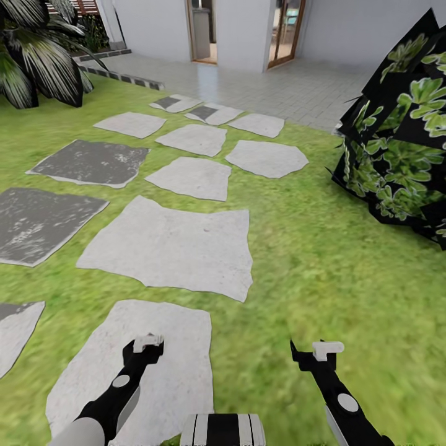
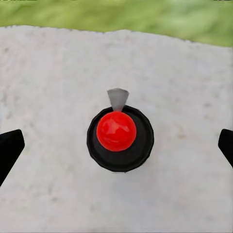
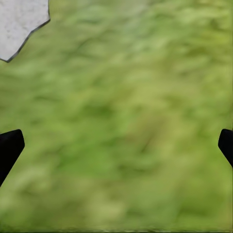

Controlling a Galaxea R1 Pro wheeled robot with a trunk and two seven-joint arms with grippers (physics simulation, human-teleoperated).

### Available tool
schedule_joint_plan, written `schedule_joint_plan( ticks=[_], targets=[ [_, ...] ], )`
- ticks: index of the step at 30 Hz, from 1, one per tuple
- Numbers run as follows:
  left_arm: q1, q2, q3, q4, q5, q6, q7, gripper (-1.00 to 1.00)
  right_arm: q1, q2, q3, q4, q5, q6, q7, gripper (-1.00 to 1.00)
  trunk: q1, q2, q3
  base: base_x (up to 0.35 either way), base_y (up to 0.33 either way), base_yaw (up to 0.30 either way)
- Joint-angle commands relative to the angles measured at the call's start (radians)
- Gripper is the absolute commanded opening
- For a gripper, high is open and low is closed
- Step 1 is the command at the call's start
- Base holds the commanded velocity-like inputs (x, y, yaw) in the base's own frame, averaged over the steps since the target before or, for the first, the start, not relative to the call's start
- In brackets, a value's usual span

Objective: In the garden, pick up the pesticide atomizer on the floor and spray pesticide onto both trees until each tree trunk is fully covered.

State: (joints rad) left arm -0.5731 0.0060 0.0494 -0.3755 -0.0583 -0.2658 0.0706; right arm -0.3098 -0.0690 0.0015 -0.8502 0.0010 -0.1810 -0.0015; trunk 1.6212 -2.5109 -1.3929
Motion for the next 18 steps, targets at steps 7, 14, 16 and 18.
schedule_joint_plan(
  ticks=[7, 14, 16, 18],
  targets=[
    [0.008, 0.002, 0.000, 0.001, -0.002, -0.049, 0.000, 1.00, 0.000, 0.000, 0.000, 0.002, 0.001, 0.000, 0.000, 1.00, 0.001, -0.001, -0.015, 0.000, 0.000, 0.000],
    [0.017, 0.005, 0.000, -0.001, -0.002, -0.057, 0.000, 1.00, 0.000, 0.000, 0.000, 0.002, 0.001, 0.000, 0.000, 1.00, 0.003, -0.001, -0.032, 0.000, 0.000, 0.000],
    [0.018, 0.005, 0.000, -0.001, -0.002, -0.057, 0.000, 1.00, 0.000, 0.000, 0.000, 0.002, 0.001, 0.000, 0.000, 1.00, 0.004, -0.002, -0.042, 0.000, 0.000, 0.000],
    [0.019, 0.005, 0.000, -0.001, -0.002, -0.061, 0.000, 1.00, 0.000, 0.000, 0.000, 0.002, 0.001, 0.000, 0.000, 1.00, 0.004, -0.002, -0.053, 0.000, 0.000, 0.000]
  ],
)
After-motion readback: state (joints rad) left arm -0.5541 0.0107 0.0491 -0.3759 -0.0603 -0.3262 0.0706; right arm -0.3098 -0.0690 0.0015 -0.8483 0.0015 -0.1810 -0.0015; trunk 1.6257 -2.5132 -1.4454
